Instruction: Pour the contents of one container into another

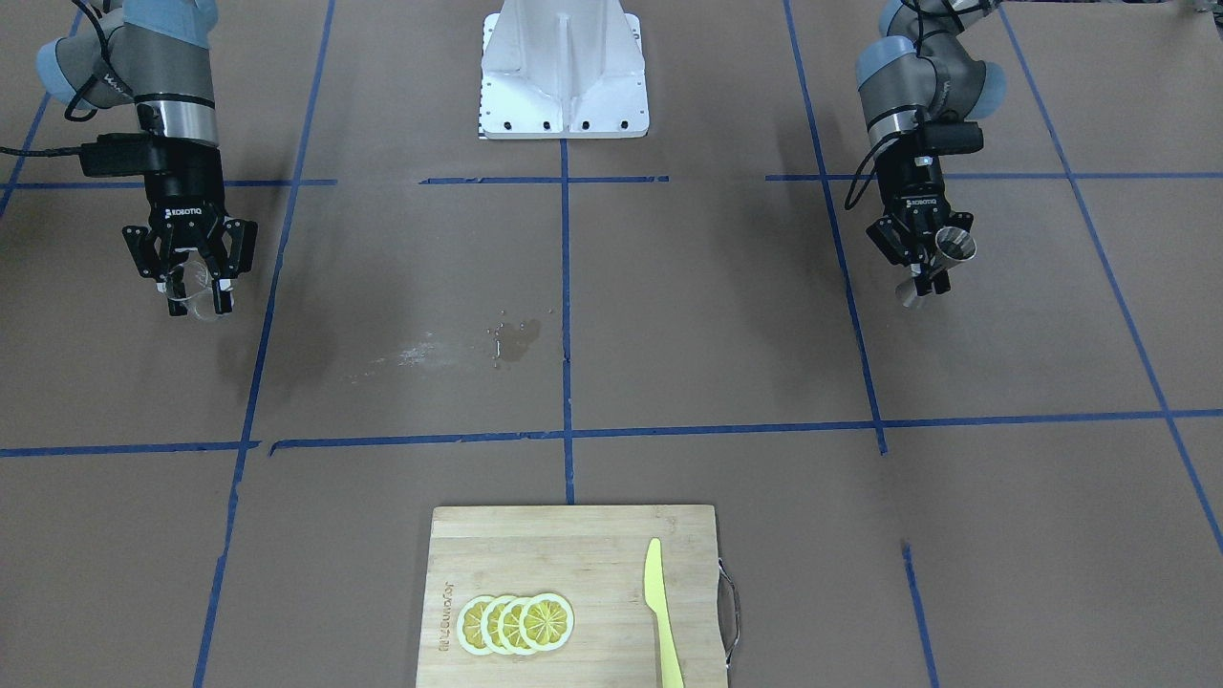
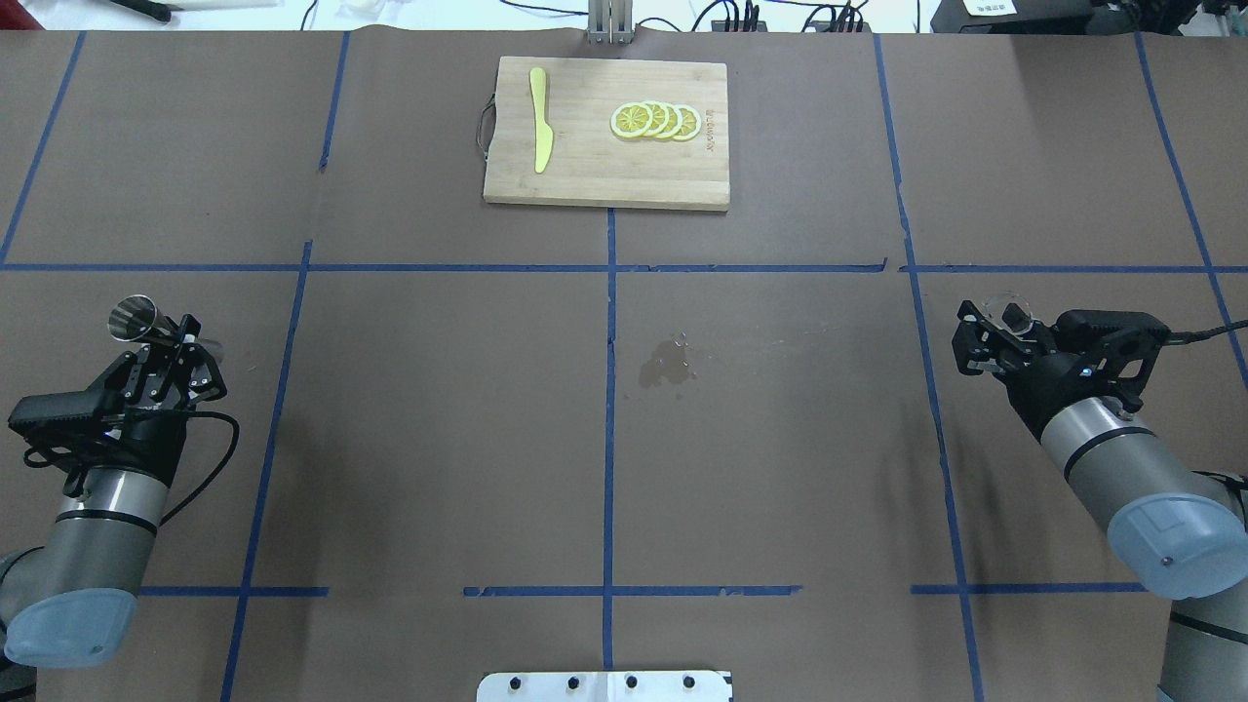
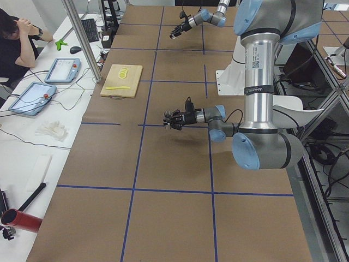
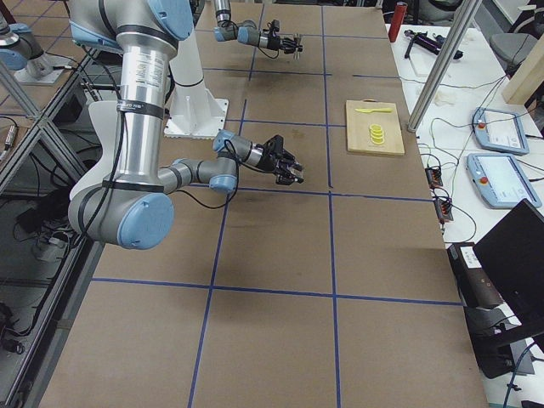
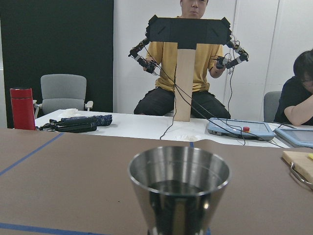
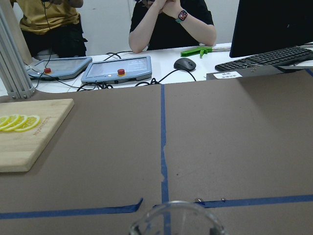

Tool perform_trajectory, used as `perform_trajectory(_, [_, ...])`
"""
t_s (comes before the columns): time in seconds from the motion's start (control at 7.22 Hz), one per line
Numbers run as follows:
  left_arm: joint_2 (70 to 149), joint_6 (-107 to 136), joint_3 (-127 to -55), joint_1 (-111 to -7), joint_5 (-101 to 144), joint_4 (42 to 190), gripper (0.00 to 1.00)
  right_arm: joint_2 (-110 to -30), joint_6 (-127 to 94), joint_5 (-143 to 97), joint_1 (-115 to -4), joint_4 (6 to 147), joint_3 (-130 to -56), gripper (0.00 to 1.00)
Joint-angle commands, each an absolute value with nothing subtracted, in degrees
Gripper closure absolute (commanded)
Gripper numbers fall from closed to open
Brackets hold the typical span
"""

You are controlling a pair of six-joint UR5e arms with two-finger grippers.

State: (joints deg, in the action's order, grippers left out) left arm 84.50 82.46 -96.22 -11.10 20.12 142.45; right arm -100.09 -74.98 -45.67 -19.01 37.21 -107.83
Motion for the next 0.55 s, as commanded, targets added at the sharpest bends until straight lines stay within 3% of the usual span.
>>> perform_trajectory(0.0, [85.3, 82.5, -94.9, -11.0, 19.9, 142.4, 1.0, -100.1, -76.1, -43.7, -17.5, 37.2, -106.4, 1.0])
perform_trajectory(0.42, [88.8, 82.5, -90.5, -10.5, 19.9, 142.4, 1.0, -100.1, -76.2, -43.2, -17.1, 37.1, -106.0, 1.0])
